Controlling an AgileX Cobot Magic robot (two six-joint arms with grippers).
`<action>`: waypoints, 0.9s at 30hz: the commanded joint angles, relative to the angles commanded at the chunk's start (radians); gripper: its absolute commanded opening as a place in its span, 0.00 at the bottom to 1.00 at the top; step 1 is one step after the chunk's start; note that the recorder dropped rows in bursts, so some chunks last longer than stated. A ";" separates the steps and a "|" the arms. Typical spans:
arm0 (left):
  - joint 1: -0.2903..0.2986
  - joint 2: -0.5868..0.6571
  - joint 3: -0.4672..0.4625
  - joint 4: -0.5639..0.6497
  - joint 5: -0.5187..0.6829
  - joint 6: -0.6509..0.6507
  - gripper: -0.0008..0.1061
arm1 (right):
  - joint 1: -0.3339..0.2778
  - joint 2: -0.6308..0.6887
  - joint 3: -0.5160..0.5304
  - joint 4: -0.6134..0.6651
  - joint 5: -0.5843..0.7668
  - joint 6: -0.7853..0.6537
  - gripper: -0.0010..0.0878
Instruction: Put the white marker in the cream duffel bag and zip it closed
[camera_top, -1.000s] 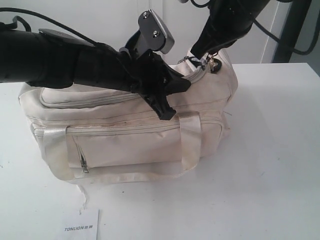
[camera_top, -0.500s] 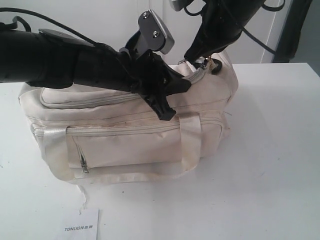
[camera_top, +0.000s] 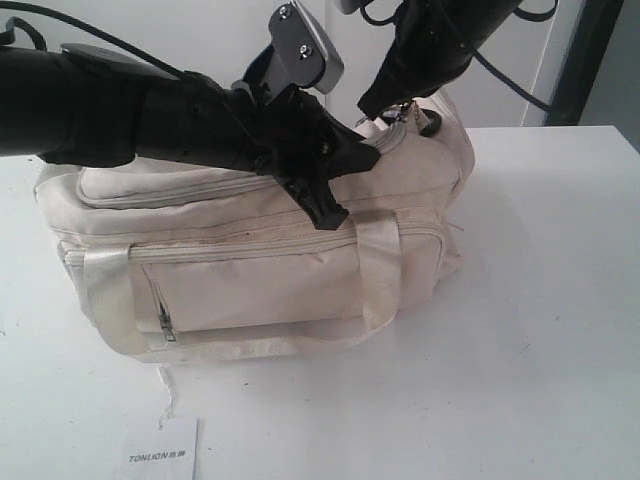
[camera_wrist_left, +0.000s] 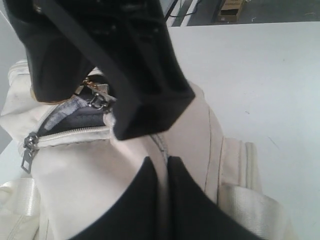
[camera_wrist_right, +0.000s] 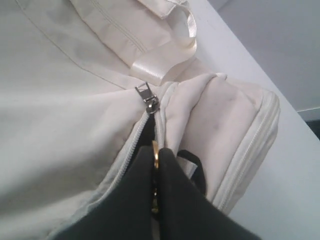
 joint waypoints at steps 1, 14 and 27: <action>0.000 0.000 0.000 0.000 0.000 0.000 0.01 | 0.000 0.000 0.000 0.000 -0.008 0.000 0.01; 0.000 0.000 0.000 0.000 0.029 0.000 0.01 | 0.000 0.037 0.000 0.000 -0.134 0.000 0.01; 0.000 0.000 0.000 0.000 0.033 0.000 0.01 | -0.030 0.050 0.000 -0.002 -0.198 0.000 0.01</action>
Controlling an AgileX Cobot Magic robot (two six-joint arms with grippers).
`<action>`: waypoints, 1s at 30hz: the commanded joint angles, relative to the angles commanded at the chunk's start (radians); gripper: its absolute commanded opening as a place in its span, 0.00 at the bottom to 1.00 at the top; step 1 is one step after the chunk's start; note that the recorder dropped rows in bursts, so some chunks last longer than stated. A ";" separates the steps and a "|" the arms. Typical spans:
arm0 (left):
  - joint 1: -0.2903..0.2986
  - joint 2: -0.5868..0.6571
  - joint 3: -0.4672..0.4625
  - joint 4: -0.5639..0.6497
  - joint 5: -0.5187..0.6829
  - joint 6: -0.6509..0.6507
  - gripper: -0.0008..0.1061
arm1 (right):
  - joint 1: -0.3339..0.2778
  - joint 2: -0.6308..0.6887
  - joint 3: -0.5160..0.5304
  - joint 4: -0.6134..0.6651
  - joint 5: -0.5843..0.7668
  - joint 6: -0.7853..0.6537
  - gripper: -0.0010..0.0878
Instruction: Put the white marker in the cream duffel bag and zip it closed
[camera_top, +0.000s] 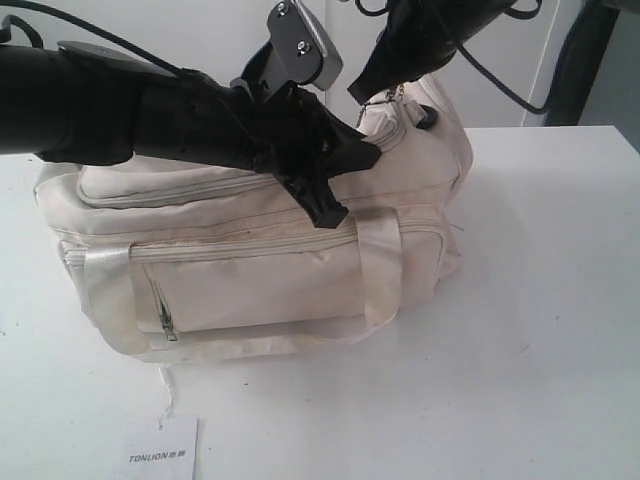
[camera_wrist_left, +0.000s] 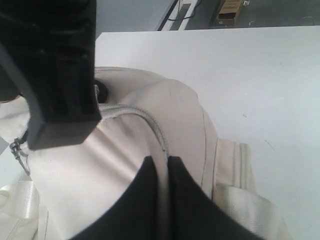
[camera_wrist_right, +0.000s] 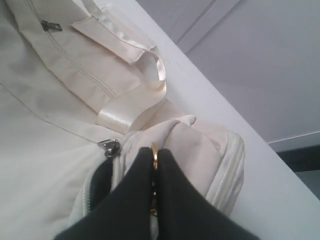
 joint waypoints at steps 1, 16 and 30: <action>0.000 0.000 0.000 0.000 0.000 0.000 0.01 | 0.000 0.002 0.000 0.000 -0.005 0.000 0.01; 0.000 0.000 0.000 0.000 0.000 0.000 0.01 | -0.013 0.086 0.000 0.000 -0.195 0.021 0.01; 0.000 0.000 0.000 0.000 -0.009 -0.040 0.34 | -0.034 0.088 0.000 0.000 -0.227 0.140 0.32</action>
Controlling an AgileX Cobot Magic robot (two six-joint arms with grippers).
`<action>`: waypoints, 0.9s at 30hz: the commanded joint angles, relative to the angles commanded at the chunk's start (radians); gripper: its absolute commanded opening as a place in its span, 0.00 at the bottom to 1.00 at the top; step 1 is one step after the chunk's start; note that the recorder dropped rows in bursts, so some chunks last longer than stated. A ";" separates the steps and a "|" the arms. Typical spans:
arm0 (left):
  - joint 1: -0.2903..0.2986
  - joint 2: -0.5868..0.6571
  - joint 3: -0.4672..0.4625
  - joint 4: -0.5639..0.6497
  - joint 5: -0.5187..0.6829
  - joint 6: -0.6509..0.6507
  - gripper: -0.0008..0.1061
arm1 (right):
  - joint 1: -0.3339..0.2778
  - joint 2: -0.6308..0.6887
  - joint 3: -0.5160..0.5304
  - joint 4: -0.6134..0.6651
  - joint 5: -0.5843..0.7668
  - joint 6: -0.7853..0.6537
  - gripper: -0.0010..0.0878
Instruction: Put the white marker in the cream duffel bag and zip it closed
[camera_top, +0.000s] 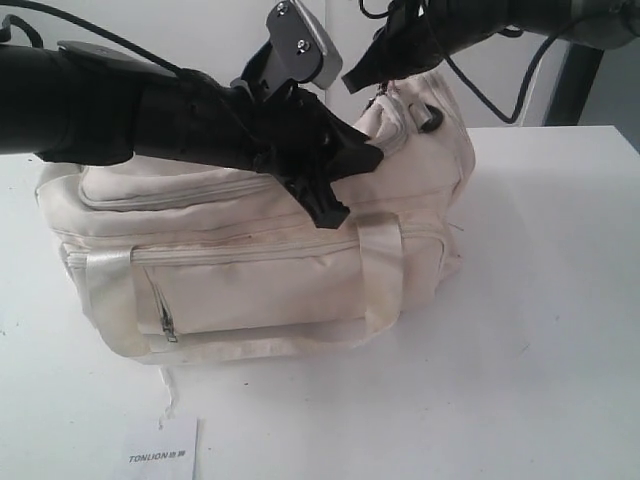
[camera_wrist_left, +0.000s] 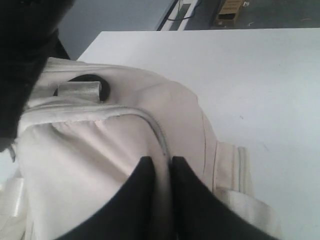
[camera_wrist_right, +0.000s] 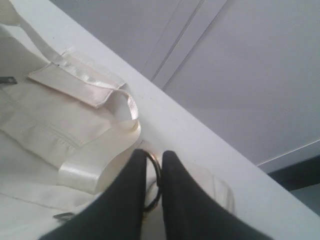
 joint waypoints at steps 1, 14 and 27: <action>0.000 0.000 0.000 0.000 -0.005 -0.008 0.41 | 0.000 0.000 0.000 0.002 0.002 0.003 0.40; 0.000 -0.071 0.000 0.000 -0.083 -0.070 0.64 | 0.000 -0.091 0.000 0.002 0.208 0.059 0.57; 0.052 -0.271 0.000 0.248 -0.101 -0.355 0.01 | -0.162 -0.179 0.000 0.090 0.618 0.041 0.01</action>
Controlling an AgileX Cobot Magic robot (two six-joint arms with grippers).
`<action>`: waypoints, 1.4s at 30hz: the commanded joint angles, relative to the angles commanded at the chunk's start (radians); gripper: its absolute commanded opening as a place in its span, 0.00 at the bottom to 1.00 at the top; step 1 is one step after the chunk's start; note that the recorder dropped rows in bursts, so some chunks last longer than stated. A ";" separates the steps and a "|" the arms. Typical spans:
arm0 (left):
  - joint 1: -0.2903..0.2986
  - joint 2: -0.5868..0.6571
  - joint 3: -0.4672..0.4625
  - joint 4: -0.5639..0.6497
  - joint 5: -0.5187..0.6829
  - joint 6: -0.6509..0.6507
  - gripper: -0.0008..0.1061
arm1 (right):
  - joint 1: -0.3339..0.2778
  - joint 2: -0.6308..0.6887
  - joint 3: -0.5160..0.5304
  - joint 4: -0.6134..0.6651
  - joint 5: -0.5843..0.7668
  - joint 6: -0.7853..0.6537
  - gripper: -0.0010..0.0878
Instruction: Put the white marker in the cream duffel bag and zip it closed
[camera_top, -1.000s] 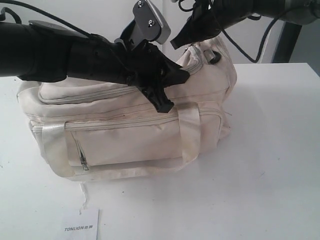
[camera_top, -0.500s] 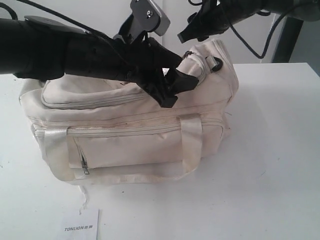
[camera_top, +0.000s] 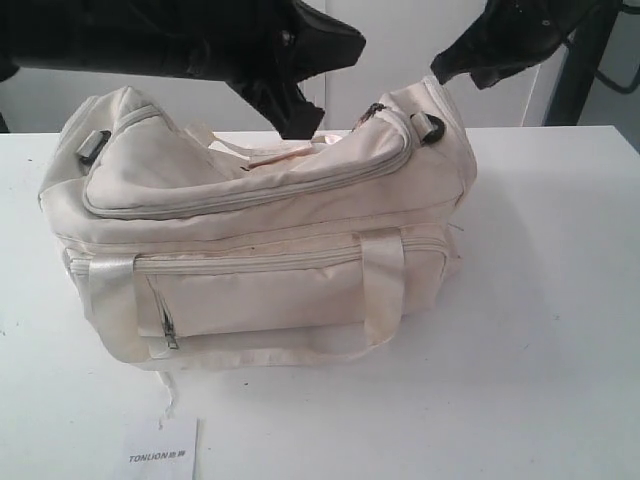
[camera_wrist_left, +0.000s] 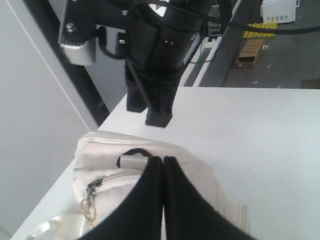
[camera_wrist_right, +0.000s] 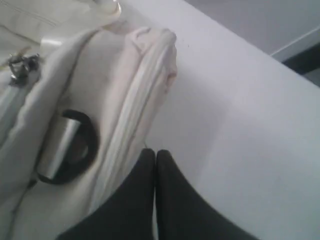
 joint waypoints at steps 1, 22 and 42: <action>0.022 -0.005 0.000 0.019 0.002 -0.036 0.01 | -0.013 -0.003 0.000 0.000 0.009 0.000 0.01; 0.426 -0.145 0.002 0.641 0.221 -0.746 0.01 | -0.223 -0.120 0.002 0.016 -0.060 0.065 0.01; 0.426 -0.426 0.275 0.692 0.078 -0.810 0.01 | -0.223 -0.555 0.493 0.115 -0.571 0.054 0.01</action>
